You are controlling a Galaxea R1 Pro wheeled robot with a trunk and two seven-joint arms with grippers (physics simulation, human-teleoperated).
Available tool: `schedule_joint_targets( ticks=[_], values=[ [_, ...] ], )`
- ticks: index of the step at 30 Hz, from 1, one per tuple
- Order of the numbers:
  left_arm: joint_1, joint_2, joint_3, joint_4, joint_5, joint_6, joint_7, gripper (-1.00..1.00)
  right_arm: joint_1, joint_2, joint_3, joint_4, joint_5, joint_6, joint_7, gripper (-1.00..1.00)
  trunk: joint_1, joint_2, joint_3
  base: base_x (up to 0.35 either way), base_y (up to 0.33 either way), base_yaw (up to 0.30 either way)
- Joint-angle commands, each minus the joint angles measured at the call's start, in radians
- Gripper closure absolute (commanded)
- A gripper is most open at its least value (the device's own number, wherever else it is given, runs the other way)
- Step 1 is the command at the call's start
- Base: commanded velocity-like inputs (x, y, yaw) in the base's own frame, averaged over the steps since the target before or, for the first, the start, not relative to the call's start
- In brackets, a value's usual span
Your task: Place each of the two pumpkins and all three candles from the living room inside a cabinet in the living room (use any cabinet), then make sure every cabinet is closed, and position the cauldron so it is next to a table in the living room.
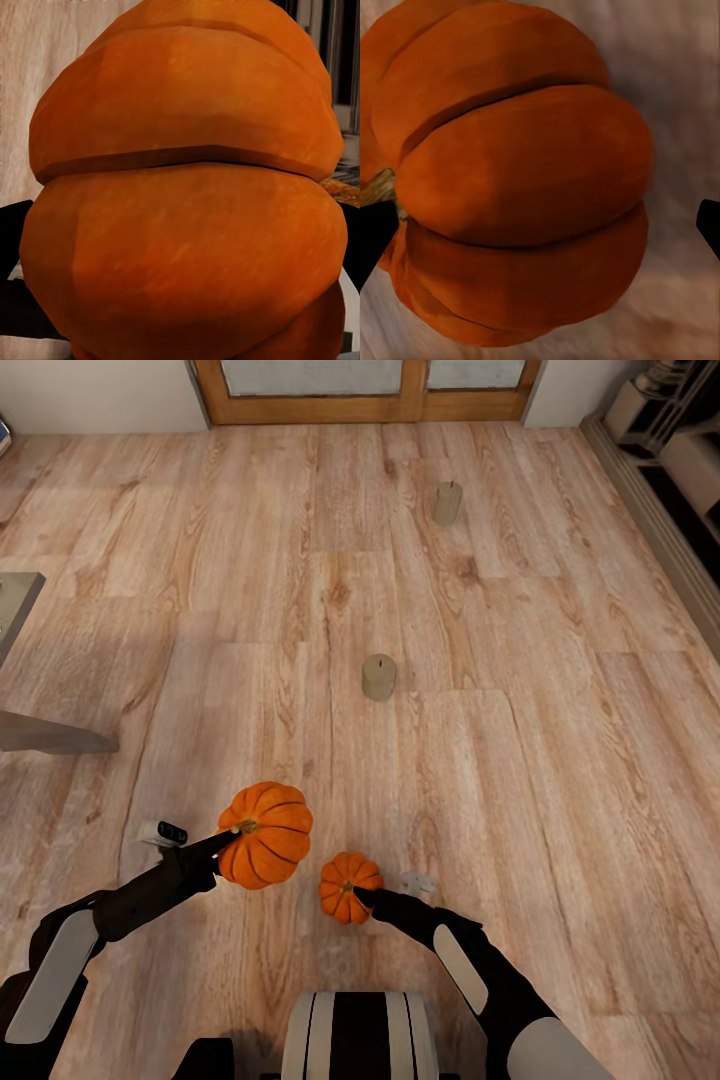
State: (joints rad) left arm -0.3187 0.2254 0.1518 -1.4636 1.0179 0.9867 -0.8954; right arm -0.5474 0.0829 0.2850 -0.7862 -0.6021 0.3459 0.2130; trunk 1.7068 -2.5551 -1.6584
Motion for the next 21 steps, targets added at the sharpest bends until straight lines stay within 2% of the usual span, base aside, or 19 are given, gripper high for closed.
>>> schedule_joint_targets(
  ticks=[1, 7, 15, 16, 21],
  values=[
    [0.0, 0.0, 0.0, 0.0, 0.001, 0.004, -0.003, 1.0, 0.0, 0.0, -0.001, -0.001, -0.005, 0.004, 0.0, -1.0, 0.0, 0.0, 0.0, 0.0, 0.112, 0.0],
    [0.0, -0.001, 0.0, 0.0, 0.001, 0.004, -0.003, 1.0, 0.0, 0.0, -0.001, -0.001, -0.005, 0.005, 0.0, -1.0, 0.0, 0.0, 0.0, 0.045, 0.16, 0.0],
    [0.0, -0.001, 0.0, -0.001, 0.001, 0.004, -0.003, 1.0, 0.0, -0.001, -0.001, -0.001, -0.004, 0.005, 0.0, -1.0, 0.0, 0.0, 0.0, 0.019, 0.041, 0.0],
    [0.0, -0.001, 0.0, -0.001, 0.001, 0.004, -0.003, 1.0, 0.0, -0.001, -0.001, -0.001, -0.004, 0.005, 0.0, 1.0, 0.0, 0.0, 0.0, 0.09, 0.15, 0.0],
    [0.0, -0.001, 0.0, -0.001, 0.001, 0.004, -0.003, 1.0, 0.0, -0.002, -0.001, -0.001, -0.004, 0.005, 0.0, 1.0, 0.0, 0.0, 0.0, 0.08, 0.124, 0.0]
  ],
)
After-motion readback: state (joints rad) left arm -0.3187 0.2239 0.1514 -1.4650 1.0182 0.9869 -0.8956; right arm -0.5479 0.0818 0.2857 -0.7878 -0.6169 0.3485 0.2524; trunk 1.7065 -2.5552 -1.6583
